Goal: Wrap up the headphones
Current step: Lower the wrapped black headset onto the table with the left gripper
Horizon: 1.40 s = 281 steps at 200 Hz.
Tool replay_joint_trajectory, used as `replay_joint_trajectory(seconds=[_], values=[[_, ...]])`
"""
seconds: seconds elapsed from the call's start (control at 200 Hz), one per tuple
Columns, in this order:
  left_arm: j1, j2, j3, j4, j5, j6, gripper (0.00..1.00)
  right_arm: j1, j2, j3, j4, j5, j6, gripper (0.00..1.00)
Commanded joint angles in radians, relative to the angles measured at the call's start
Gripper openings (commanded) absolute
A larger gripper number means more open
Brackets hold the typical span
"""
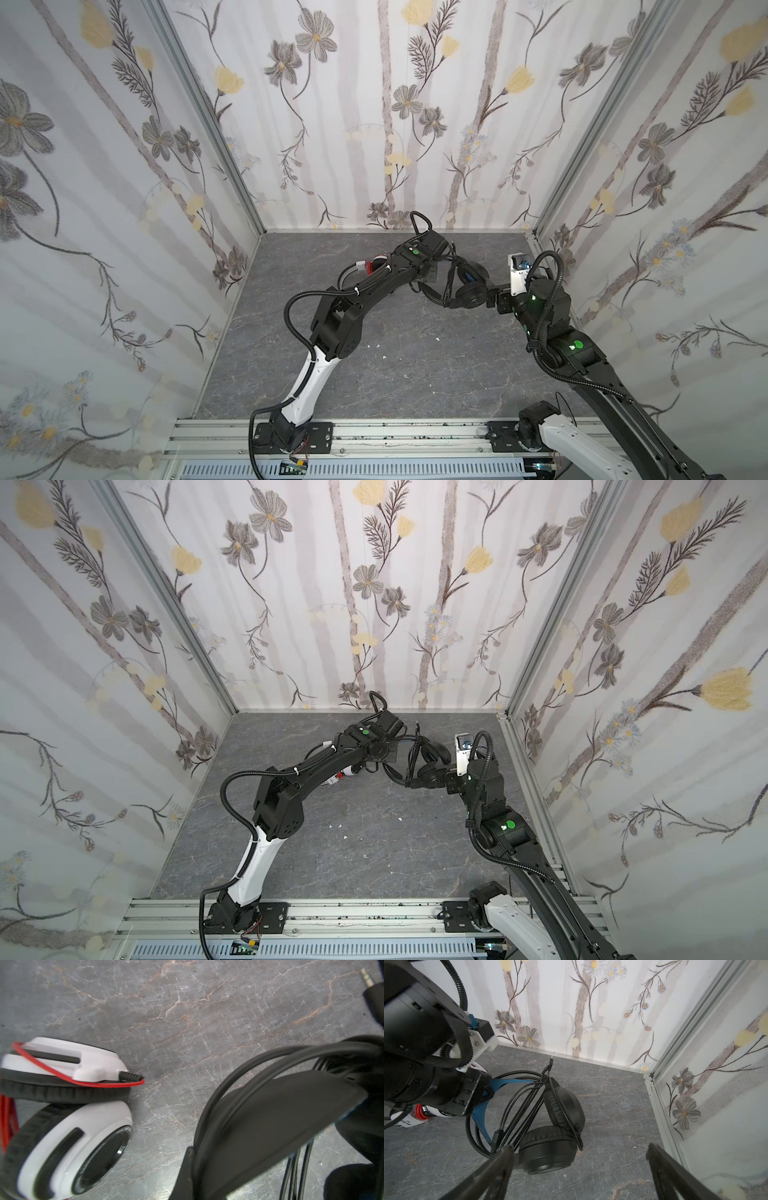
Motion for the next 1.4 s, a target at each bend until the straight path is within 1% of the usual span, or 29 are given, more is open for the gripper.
replay_joint_trajectory(seconds=[0.0,0.17,0.35,0.699,0.734,0.894,1.039,1.144,1.264,1.324,1.399], values=[[-0.007,0.033,0.038,0.004,-0.007,-0.111,0.0,-0.002,-0.01,-0.01,0.017,0.02,0.003,1.0],[-0.005,0.082,0.038,0.015,-0.006,-0.151,0.0,-0.007,-0.011,-0.024,0.024,0.026,0.02,1.0],[-0.005,0.114,0.026,0.042,-0.003,-0.178,0.03,-0.01,-0.016,-0.027,0.031,0.017,0.027,1.0],[-0.002,0.139,-0.035,0.109,0.007,-0.228,0.15,-0.015,-0.026,-0.049,0.044,0.002,0.034,1.0],[-0.001,0.136,-0.042,0.116,0.009,-0.235,0.17,-0.017,-0.026,-0.049,0.046,0.002,0.034,1.0],[0.001,0.129,-0.047,0.119,0.01,-0.245,0.33,-0.02,-0.025,-0.049,0.051,-0.002,0.029,1.0],[0.0,0.108,-0.079,0.127,0.004,-0.243,0.41,-0.022,-0.03,-0.044,0.078,-0.037,0.02,1.0],[0.001,0.083,-0.123,0.146,0.01,-0.243,0.55,-0.023,-0.05,-0.05,0.119,-0.083,0.014,1.0],[0.002,0.051,-0.173,0.175,0.012,-0.245,0.69,-0.022,-0.046,-0.047,0.123,-0.092,0.01,1.0],[0.001,0.041,-0.186,0.183,0.015,-0.242,0.71,-0.023,-0.046,-0.049,0.123,-0.093,0.01,1.0],[0.002,0.027,-0.206,0.191,0.019,-0.239,0.71,-0.022,-0.051,-0.052,0.123,-0.099,0.01,1.0]])
